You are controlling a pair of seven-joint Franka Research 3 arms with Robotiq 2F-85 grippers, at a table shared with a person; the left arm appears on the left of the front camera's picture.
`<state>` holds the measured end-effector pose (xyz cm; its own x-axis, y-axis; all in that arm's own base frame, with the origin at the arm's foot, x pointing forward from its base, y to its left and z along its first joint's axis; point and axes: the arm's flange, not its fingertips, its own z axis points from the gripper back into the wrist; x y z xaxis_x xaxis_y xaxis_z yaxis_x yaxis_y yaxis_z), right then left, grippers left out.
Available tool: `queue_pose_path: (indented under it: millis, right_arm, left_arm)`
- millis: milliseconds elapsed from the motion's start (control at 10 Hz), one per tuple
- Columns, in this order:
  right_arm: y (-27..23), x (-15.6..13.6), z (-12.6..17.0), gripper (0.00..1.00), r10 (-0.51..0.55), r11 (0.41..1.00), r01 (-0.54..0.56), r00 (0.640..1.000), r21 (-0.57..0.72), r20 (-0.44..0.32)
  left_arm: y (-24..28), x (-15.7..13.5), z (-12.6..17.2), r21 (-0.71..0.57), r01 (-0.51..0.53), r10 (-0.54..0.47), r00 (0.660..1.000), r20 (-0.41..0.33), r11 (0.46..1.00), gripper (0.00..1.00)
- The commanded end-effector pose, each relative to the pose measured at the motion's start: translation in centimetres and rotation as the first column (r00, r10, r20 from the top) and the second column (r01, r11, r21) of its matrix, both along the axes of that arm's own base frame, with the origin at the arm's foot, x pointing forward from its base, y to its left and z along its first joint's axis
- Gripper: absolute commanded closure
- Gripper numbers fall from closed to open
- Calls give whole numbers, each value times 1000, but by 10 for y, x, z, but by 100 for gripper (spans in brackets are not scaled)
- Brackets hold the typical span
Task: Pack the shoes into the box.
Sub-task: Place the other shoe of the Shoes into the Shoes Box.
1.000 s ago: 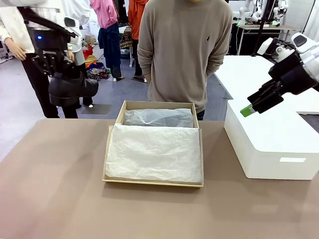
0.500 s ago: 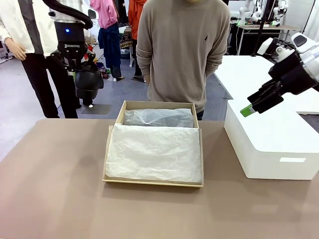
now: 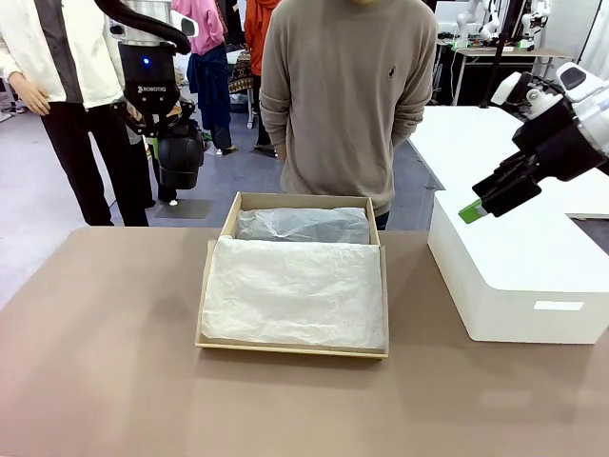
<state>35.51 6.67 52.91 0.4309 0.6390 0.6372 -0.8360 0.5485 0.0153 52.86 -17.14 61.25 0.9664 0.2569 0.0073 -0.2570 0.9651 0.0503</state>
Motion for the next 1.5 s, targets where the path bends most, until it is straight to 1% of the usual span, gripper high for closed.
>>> queue_pose_path:
  millis: [0,200,300,400,500,600,800,900,1000,1200,1300,1400]
  right_arm:
    - [0,1,0,0,7,1000,-7,1000,15,4]
    - [0,1,0,0,7,1000,-7,1000,15,4]
    - [0,1,0,0,7,1000,-7,1000,15,4]
    - [0,1,0,0,7,1000,-7,1000,15,4]
    - [0,1,0,0,7,1000,-7,1000,15,4]
    - [0,1,0,0,7,1000,-7,1000,15,4]
    - [0,1,0,0,7,1000,-7,1000,15,4]
    - [0,1,0,0,7,1000,-7,1000,15,4]
    - [0,1,0,0,7,1000,-7,1000,15,4]
    - [0,1,0,0,7,1000,-7,1000,15,4]
    - [0,1,0,0,7,1000,-7,1000,15,4]
    - [0,1,0,0,7,1000,-7,1000,15,4]
  left_arm:
    - [5,-2,4,0,10,-10,1000,2,1000,100]
    - [5,-2,4,0,10,-10,1000,2,1000,100]
    - [1,0,-1,1,-1,1,1000,-2,1000,100]
    - [-12,0,3,14,-103,102,994,23,995,100]
    - [-34,-1,8,26,-215,214,976,37,976,100]
    - [-54,-2,12,16,-277,277,961,24,961,100]
    - [-93,0,20,15,-344,343,939,34,939,100]
    - [-115,3,21,11,-387,385,921,61,922,100]
    - [-133,5,18,2,-443,442,895,58,896,100]
    - [-166,6,12,-4,-543,540,834,113,840,100]
    - [-174,3,9,-32,-599,598,791,126,800,100]
    - [-177,-2,5,-80,-644,648,746,156,761,100]
